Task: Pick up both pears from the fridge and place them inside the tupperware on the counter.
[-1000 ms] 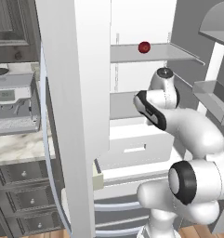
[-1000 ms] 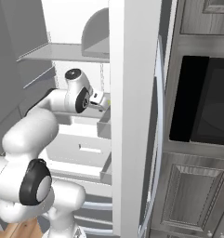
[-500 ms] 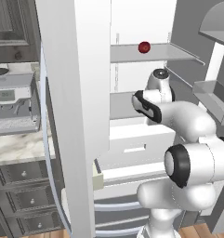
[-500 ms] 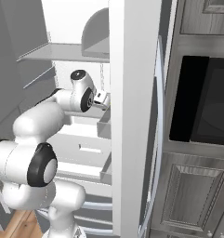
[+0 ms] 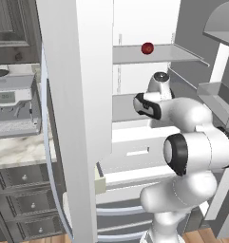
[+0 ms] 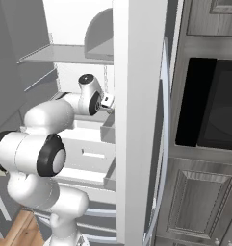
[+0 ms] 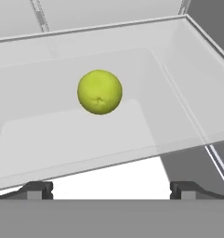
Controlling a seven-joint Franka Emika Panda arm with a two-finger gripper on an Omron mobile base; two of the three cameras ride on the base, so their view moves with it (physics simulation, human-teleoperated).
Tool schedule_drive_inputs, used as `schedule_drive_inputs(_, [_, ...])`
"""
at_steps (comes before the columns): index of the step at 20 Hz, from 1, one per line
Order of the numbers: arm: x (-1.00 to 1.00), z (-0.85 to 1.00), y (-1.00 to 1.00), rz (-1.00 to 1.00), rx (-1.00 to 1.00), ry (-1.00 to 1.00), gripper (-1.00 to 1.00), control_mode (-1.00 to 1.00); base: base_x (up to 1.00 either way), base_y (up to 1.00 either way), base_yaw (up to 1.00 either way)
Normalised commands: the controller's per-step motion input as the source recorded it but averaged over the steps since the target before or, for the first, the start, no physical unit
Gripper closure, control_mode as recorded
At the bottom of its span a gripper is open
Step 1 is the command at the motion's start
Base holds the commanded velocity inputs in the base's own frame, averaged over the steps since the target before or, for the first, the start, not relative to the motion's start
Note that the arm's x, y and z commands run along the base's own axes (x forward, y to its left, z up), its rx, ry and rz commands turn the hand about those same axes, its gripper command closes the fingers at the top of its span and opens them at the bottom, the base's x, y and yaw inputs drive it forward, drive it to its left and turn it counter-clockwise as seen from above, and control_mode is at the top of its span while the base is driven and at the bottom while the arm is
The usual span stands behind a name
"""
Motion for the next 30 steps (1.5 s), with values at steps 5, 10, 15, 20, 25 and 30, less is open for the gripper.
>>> schedule_drive_inputs(5, [0.15, -0.18, -0.08, 0.0, 0.0, 0.0, -1.0, -1.0, 0.0, 0.0, 0.0])
schedule_drive_inputs(10, [0.22, -0.14, -0.02, 0.0, 0.0, 0.03, -1.0, -1.0, 0.0, 0.0, 0.0])
schedule_drive_inputs(15, [0.27, -0.1, 0.0, 0.0, 0.0, 0.09, -1.0, -1.0, 0.0, 0.0, 0.0])
schedule_drive_inputs(20, [0.27, -0.09, 0.0, 0.0, 0.0, 0.04, -1.0, -1.0, 0.0, 0.0, 0.0])
schedule_drive_inputs(25, [0.17, -0.07, 0.0, 0.0, 0.0, 0.0, -1.0, -1.0, 0.0, 0.0, 0.0])
schedule_drive_inputs(30, [0.12, -0.09, 0.0, 0.0, 0.0, 0.0, -1.0, -1.0, 0.0, 0.0, 0.0])
